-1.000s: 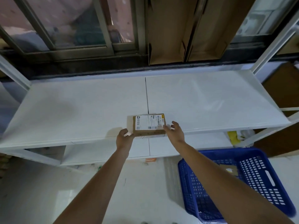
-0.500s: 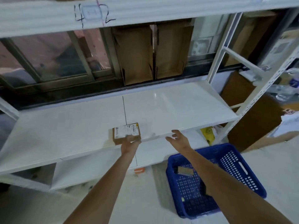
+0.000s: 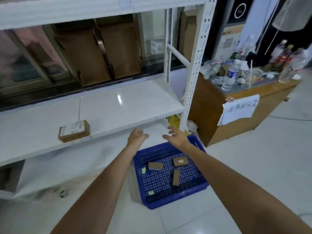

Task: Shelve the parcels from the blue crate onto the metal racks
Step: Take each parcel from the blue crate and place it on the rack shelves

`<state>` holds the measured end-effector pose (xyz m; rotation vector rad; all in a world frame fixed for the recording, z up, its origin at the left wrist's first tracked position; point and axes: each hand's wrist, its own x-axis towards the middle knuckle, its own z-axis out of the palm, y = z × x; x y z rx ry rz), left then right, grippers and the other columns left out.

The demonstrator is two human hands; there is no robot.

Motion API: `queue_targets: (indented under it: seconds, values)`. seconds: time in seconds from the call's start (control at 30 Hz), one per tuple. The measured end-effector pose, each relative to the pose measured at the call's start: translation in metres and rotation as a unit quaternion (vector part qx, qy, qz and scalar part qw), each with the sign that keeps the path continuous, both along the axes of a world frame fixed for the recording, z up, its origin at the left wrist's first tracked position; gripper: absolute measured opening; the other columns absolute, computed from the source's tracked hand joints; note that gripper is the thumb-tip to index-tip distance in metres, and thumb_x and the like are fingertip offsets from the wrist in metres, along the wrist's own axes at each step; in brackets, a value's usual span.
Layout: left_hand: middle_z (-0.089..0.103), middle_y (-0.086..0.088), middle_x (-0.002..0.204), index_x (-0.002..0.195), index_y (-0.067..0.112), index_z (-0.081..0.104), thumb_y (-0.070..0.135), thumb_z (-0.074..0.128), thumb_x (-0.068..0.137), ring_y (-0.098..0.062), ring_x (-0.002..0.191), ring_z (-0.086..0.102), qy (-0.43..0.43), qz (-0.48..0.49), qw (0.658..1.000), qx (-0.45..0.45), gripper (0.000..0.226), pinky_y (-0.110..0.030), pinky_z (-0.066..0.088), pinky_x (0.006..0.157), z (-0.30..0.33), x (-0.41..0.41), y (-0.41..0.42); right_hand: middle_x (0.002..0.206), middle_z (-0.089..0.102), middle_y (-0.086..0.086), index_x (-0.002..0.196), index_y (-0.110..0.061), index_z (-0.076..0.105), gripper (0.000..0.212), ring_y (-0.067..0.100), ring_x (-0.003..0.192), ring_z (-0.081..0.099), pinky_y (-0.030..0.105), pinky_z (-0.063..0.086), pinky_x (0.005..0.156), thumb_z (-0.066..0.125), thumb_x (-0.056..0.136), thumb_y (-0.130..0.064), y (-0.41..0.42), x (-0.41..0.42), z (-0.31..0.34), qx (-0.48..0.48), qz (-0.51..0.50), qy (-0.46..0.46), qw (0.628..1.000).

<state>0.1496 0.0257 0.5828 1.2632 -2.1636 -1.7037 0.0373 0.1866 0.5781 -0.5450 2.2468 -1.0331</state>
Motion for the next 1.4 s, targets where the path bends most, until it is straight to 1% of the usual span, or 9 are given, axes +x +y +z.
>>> queue_targets:
  seconds: [0.47, 0.7, 0.9, 0.97, 1.03, 1.07, 1.17, 1.27, 1.4]
  values:
    - [0.056, -0.003, 0.131, 0.127, 0.017, 0.055, 0.024, 0.067, 0.086, -0.021, 0.116, 0.053, -0.040, -0.043, 0.998, 0.021, 0.044, -0.030, 0.043, 0.097, -0.027, -0.093, 0.072, 0.132, 0.057, 0.006, 0.140, -0.018, 0.046, 0.054, 0.022, 0.119, 0.055, 0.022, 0.039, 0.086, 0.064, 0.092, -0.036, 0.068, -0.083, -0.020, 0.033, 0.008, -0.007, 0.999]
    - [0.056, -0.003, 0.132, 0.128, 0.014, 0.055, 0.023, 0.065, 0.085, -0.021, 0.120, 0.052, -0.060, -0.017, 0.998, 0.007, 0.045, -0.027, 0.039, 0.090, -0.039, -0.139, 0.053, 0.133, 0.057, 0.004, 0.140, -0.021, 0.046, 0.053, 0.022, 0.122, 0.054, 0.026, 0.041, 0.090, 0.063, 0.092, -0.037, 0.048, -0.126, -0.033, 0.030, 0.044, -0.012, 0.999]
    - [0.058, -0.002, 0.126, 0.127, 0.014, 0.055, 0.021, 0.066, 0.085, -0.021, 0.117, 0.054, -0.097, 0.008, 0.995, 0.023, 0.044, -0.036, 0.043, 0.103, -0.080, -0.155, 0.064, 0.130, 0.058, 0.006, 0.137, -0.021, 0.049, 0.054, 0.022, 0.115, 0.057, 0.029, 0.046, 0.092, 0.066, 0.089, -0.036, 0.046, -0.161, -0.073, 0.040, 0.074, -0.046, 0.995]
    - [0.058, 0.002, 0.111, 0.119, 0.015, 0.058, 0.021, 0.065, 0.086, -0.019, 0.107, 0.054, -0.117, 0.016, 0.993, 0.019, 0.034, -0.033, 0.043, 0.096, -0.097, -0.161, 0.071, 0.132, 0.057, 0.005, 0.137, -0.022, 0.048, 0.054, 0.022, 0.118, 0.055, 0.033, 0.046, 0.098, 0.066, 0.089, -0.038, 0.051, -0.175, -0.096, 0.051, 0.092, -0.053, 0.993]
    - [0.051, 0.003, 0.084, 0.091, 0.013, 0.058, 0.019, 0.061, 0.088, -0.021, 0.089, 0.050, -0.162, -0.014, 0.986, -0.022, 0.008, -0.029, 0.038, 0.078, -0.123, -0.172, 0.077, 0.131, 0.057, 0.004, 0.137, -0.022, 0.048, 0.054, 0.022, 0.120, 0.055, 0.037, 0.047, 0.100, 0.066, 0.089, -0.040, 0.056, -0.193, -0.127, 0.065, 0.111, -0.060, 0.990]
    - [0.048, 0.000, 0.077, 0.081, 0.008, 0.055, 0.020, 0.059, 0.089, -0.022, 0.082, 0.048, -0.188, -0.031, 0.981, -0.039, 0.015, -0.029, 0.034, 0.071, -0.137, -0.177, 0.079, 0.130, 0.058, 0.004, 0.136, -0.022, 0.049, 0.054, 0.022, 0.119, 0.056, 0.037, 0.048, 0.099, 0.066, 0.089, -0.041, 0.059, -0.200, -0.143, 0.070, 0.112, -0.061, 0.989]
    - [0.056, -0.006, 0.084, 0.106, -0.004, 0.061, 0.026, 0.057, 0.091, -0.020, 0.071, 0.052, -0.239, -0.055, 0.968, -0.054, 0.034, -0.029, 0.033, 0.062, -0.192, -0.188, 0.085, 0.127, 0.058, 0.003, 0.135, -0.020, 0.050, 0.052, 0.022, 0.117, 0.057, 0.033, 0.048, 0.095, 0.066, 0.089, -0.040, 0.070, -0.218, -0.195, 0.086, 0.109, -0.062, 0.988]
    - [0.058, -0.015, 0.119, 0.126, -0.001, 0.055, 0.025, 0.055, 0.095, -0.027, 0.092, 0.057, -0.257, -0.061, 0.964, -0.037, 0.040, -0.031, 0.037, 0.072, -0.258, -0.193, 0.094, 0.132, 0.055, 0.003, 0.138, -0.020, 0.048, 0.052, 0.022, 0.118, 0.055, 0.031, 0.045, 0.093, 0.063, 0.092, -0.039, 0.082, -0.229, -0.258, 0.107, 0.128, -0.074, 0.983]
    - [0.055, 0.000, 0.095, 0.127, 0.012, 0.055, 0.027, 0.062, 0.091, -0.018, 0.078, 0.052, -0.225, 0.059, 0.970, 0.076, 0.039, -0.042, 0.051, 0.083, -0.360, -0.190, 0.113, 0.138, 0.052, 0.003, 0.137, -0.021, 0.049, 0.050, 0.025, 0.120, 0.054, 0.033, 0.046, 0.093, 0.061, 0.092, -0.041, 0.083, -0.229, -0.363, 0.130, 0.156, -0.076, 0.976]
